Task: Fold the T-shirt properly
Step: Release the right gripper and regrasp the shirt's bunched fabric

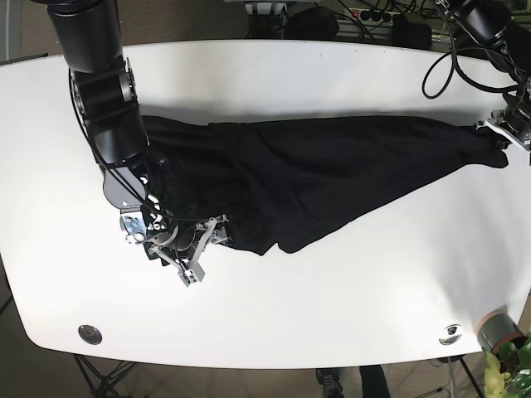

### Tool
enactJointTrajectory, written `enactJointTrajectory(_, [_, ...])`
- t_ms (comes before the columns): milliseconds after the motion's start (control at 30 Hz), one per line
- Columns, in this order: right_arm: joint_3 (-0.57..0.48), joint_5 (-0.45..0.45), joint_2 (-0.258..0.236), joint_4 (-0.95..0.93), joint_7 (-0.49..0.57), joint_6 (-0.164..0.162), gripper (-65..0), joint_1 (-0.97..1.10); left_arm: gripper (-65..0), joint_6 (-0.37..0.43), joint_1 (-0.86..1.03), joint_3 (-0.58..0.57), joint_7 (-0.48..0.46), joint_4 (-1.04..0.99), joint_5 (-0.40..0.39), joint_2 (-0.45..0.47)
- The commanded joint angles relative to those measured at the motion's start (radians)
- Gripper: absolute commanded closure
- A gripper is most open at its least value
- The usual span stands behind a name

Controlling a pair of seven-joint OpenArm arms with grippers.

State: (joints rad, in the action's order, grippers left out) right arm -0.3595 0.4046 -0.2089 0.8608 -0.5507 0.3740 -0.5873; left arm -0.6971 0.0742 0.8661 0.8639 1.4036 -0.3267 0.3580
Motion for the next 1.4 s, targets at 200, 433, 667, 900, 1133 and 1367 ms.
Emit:
enactJointTrajectory(200, [-0.080,0.010,0.030,-0.134,0.110,0.006,-52.3,-0.070,0.0,-0.001,-0.011,0.005,-0.022,0.016,-0.015,0.026])
enactJointTrajectory(433, [-0.082,0.009,0.070,-0.136,0.111,0.006,-48.4,-0.043,0.0,-0.001,-0.011,0.003,-0.022,0.015,-0.015,0.026])
enactJointTrajectory(667, [-0.082,0.009,0.082,-0.136,0.114,0.006,-43.8,-0.012,0.0,-0.001,-0.012,0.003,-0.022,0.015,-0.015,0.026])
enactJointTrajectory(900, [-0.082,0.009,0.082,-0.131,0.116,0.006,-43.6,0.016,0.0,-0.001,-0.012,0.003,-0.024,0.015,-0.013,0.028])
enactJointTrajectory(1133, [-0.082,0.009,0.076,-0.136,0.157,-0.002,-17.1,0.020,0.0,-0.001,-0.012,0.002,-0.025,0.015,-0.013,0.028])
enactJointTrajectory(1367, [-0.079,0.009,0.073,-0.130,0.171,-0.003,-2.5,0.020,0.0,-0.001,-0.044,-0.018,-0.025,0.015,-0.012,0.028])
